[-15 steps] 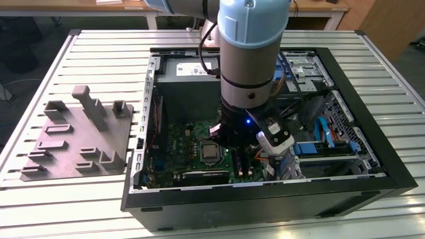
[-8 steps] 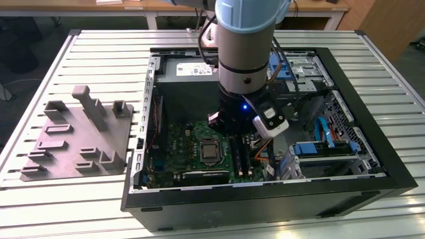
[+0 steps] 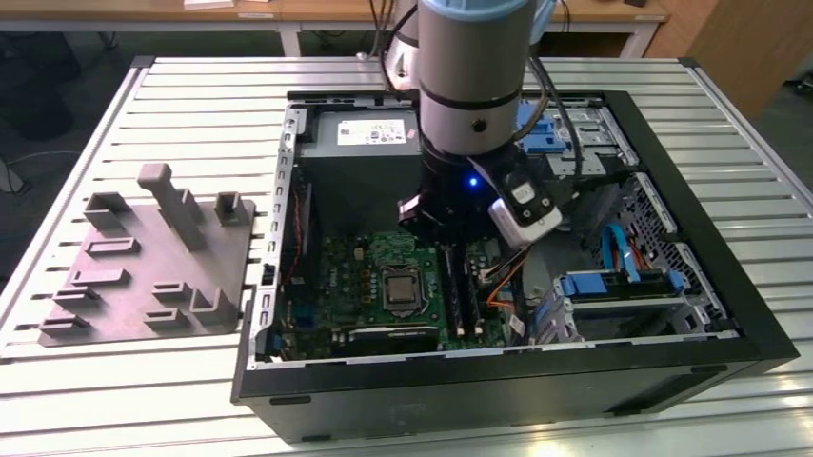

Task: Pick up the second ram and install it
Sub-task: 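Press down the second ram until it locks into place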

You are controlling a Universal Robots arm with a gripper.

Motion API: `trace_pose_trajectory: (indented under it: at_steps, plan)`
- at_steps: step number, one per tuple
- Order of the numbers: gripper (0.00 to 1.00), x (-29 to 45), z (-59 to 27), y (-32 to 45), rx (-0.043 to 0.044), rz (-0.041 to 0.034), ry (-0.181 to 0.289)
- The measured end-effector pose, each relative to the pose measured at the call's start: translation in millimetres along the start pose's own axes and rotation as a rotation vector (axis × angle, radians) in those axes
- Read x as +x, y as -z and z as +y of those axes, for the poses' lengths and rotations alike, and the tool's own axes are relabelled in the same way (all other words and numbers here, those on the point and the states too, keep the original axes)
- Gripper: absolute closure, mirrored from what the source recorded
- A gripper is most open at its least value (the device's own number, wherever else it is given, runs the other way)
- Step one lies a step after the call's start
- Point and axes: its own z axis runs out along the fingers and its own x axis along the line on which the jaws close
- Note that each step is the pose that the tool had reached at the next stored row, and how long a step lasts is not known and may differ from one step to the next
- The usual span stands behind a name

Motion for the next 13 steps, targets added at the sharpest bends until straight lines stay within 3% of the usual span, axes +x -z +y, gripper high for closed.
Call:
trace_pose_trajectory:
  at_steps: [2,13]
  plan:
    - [0.89,-0.6,-0.4,7.6,0.0,-0.0002,0.0]
    - [0.89,-0.6,-0.4,8.2,-0.0023,-0.0002,0.0]
